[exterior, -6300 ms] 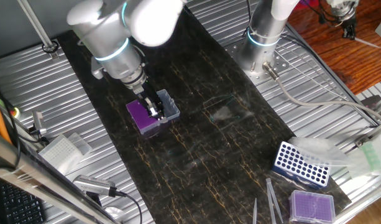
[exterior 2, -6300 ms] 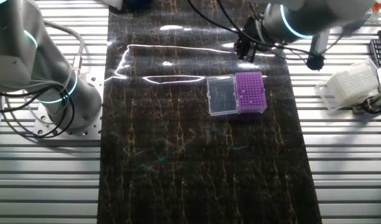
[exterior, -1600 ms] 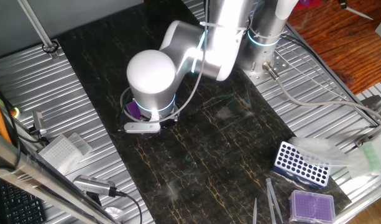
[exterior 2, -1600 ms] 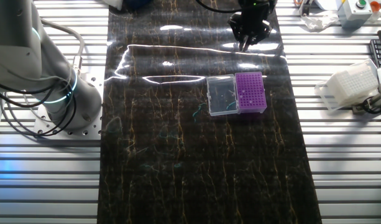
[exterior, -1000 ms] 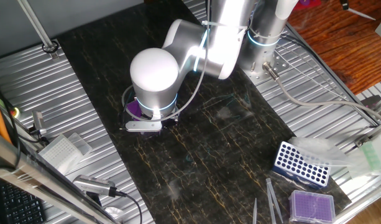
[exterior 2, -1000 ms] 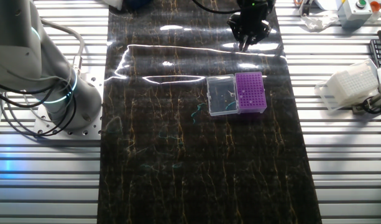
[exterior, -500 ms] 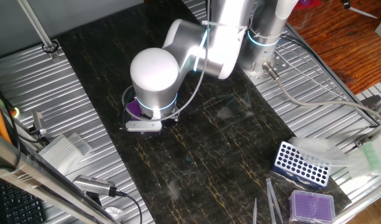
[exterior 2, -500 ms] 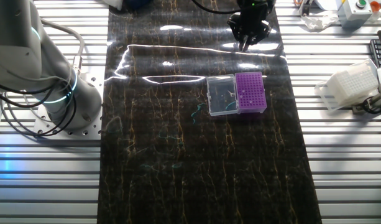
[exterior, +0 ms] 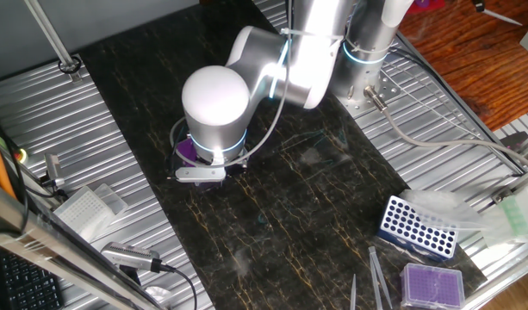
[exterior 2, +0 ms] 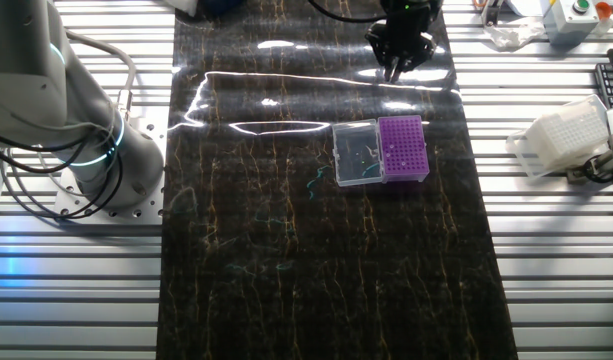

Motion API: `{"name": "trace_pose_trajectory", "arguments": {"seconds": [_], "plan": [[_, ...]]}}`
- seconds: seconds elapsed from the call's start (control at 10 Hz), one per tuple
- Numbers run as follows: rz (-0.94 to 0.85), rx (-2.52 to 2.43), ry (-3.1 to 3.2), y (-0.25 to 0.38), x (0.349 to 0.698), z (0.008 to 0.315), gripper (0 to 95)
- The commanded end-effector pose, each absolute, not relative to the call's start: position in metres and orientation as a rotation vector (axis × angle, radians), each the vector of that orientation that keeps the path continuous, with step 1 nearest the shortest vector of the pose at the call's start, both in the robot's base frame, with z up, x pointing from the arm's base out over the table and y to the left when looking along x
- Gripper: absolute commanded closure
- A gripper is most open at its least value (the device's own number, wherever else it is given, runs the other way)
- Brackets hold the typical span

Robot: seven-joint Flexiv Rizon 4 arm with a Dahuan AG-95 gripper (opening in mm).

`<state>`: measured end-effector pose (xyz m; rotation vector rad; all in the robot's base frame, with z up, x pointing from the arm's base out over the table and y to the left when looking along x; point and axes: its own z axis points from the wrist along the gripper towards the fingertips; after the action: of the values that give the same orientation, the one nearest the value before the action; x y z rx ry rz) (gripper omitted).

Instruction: Insert a small pipette tip into the holder for small pipette tips

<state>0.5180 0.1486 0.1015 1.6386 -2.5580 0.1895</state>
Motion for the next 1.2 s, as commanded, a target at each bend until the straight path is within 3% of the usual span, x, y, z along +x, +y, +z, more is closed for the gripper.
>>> {"name": "trace_pose_trajectory", "arguments": {"seconds": [0.1,1.2], "plan": [[0.188,1.626,-2.566,0.1488,0.518,0.1016,95.0],[0.293,1.564,-2.552,0.1488,0.518,0.1016,95.0]]}}
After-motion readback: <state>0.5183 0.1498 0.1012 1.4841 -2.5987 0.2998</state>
